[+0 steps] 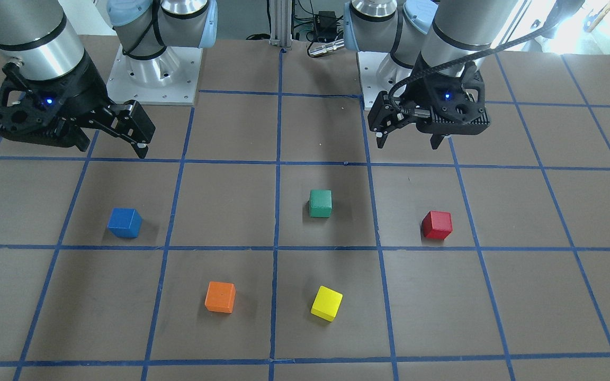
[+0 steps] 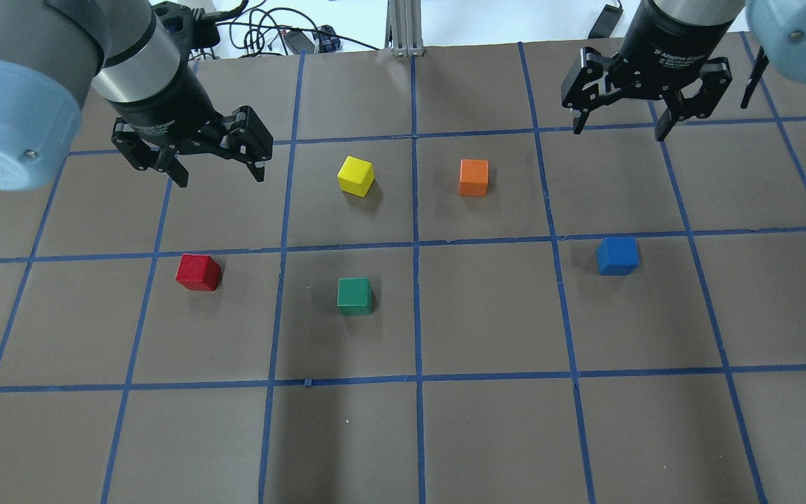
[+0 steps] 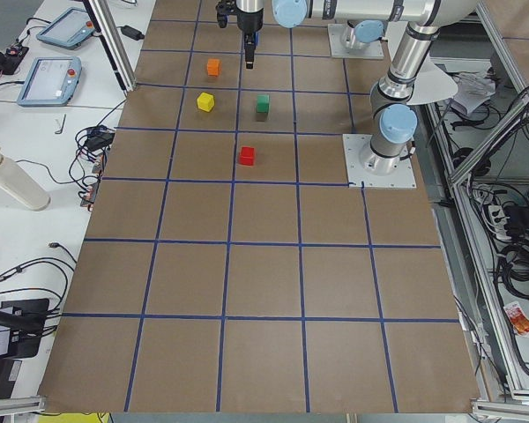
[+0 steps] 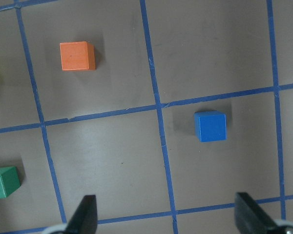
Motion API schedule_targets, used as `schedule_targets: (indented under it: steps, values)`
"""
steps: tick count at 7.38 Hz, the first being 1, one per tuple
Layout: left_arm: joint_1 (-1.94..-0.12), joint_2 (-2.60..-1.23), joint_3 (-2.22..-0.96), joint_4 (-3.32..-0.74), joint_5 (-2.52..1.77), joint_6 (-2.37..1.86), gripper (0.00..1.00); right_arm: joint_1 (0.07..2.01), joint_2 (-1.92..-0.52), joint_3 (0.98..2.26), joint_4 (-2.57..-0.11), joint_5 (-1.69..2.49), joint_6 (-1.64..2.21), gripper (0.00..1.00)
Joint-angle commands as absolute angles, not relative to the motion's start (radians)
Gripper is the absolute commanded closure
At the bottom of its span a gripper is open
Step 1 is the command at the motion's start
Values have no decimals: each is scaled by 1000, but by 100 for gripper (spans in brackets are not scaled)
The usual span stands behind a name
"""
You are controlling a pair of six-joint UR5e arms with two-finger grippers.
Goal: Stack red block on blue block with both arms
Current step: 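Lower the left gripper onto the red cube and close on it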
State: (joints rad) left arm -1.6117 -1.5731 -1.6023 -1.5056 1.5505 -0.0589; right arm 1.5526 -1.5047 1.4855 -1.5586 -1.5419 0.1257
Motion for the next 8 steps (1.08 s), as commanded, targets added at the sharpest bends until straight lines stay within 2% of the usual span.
schedule_targets:
  steps: [1, 3, 5, 6, 8]
  values:
    - [-1609, -1571, -1606, -1494, 1549, -58, 0, 1554, -1503, 1489, -1565, -1551, 126, 0]
    - [-1594, -1572, -1605, -1491, 1549, -46, 0, 1554, -1505, 1496, -1563, -1543, 129, 0]
    - [-1444, -1617, -1624, -1491, 1542, 121, 0, 1554, -1506, 1512, -1566, -1552, 135, 0]
    - [-1393, -1626, -1687, -1473, 1545, 177, 0, 1554, -1505, 1513, -1566, -1551, 135, 0]
    - [-1381, -1688, -1874, -1165, 1551, 241, 0, 1554, -1505, 1513, -1568, -1552, 135, 0]
